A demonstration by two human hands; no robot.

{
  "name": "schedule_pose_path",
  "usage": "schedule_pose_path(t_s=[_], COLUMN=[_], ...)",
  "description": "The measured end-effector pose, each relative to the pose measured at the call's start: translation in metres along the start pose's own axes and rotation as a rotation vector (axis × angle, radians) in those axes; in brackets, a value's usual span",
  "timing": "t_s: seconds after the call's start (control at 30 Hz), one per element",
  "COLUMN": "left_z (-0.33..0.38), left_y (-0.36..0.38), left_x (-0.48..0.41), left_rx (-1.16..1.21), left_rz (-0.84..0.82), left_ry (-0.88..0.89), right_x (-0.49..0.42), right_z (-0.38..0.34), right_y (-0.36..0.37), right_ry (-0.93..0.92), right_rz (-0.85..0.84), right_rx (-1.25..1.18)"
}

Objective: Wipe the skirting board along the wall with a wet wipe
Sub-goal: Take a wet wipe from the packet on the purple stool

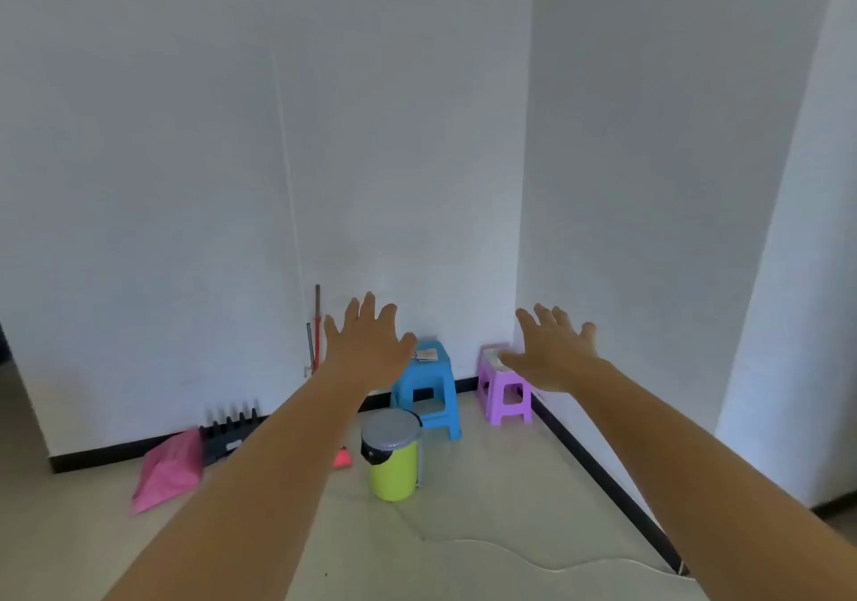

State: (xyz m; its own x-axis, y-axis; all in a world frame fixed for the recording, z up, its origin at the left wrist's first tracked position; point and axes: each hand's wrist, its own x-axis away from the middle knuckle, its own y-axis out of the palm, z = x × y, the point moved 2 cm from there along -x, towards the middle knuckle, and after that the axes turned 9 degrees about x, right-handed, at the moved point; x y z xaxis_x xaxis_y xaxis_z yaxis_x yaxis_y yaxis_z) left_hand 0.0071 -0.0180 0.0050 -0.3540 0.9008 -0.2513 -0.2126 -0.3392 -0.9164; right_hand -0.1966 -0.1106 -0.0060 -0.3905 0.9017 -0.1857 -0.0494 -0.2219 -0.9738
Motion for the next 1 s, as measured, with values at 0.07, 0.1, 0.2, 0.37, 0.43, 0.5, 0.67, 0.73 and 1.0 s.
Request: schedule_pose_path(t_s=[0.07, 0.1, 0.2, 0.37, 0.43, 0.5, 0.67, 0.73, 1.0], left_z=[0.001, 0.001, 0.006, 0.016, 0.017, 0.016, 0.013, 0.012, -0.014], left_y=[0.011, 0.017, 0.034, 0.072, 0.086, 0.099, 0.146, 0.169, 0.250], left_x=[-0.026, -0.043, -0.094, -0.192, -0.230, -0.269, -0.373, -0.418, -0.639], left_rx=[-0.017, -0.025, -0.018, -0.007, -0.003, 0.000, 0.006, -0.001, -0.021], left_rz=[0.004, 0.006, 0.026, 0.012, 0.011, 0.011, -0.012, -0.022, -0.048], left_ry=[-0.001, 0.003, 0.029, 0.044, 0.047, 0.048, 0.047, 0.070, 0.098], right_x=[-0.026, -0.043, -0.090, -0.192, -0.230, -0.267, -0.367, -0.413, -0.631], right_z=[0.004, 0.007, 0.014, 0.032, 0.036, 0.039, 0.048, 0.051, 0.047], right_y=[0.006, 0.010, 0.018, 0.038, 0.048, 0.059, 0.100, 0.121, 0.192], right_ry=[0.003, 0.002, -0.002, 0.012, 0.018, 0.013, 0.014, 0.025, 0.052], right_rz=[0.006, 0.012, 0.034, 0.039, 0.039, 0.030, 0.001, -0.014, -0.018], right_rx=[0.018, 0.031, 0.025, 0.041, 0.041, 0.044, 0.031, 0.022, 0.008])
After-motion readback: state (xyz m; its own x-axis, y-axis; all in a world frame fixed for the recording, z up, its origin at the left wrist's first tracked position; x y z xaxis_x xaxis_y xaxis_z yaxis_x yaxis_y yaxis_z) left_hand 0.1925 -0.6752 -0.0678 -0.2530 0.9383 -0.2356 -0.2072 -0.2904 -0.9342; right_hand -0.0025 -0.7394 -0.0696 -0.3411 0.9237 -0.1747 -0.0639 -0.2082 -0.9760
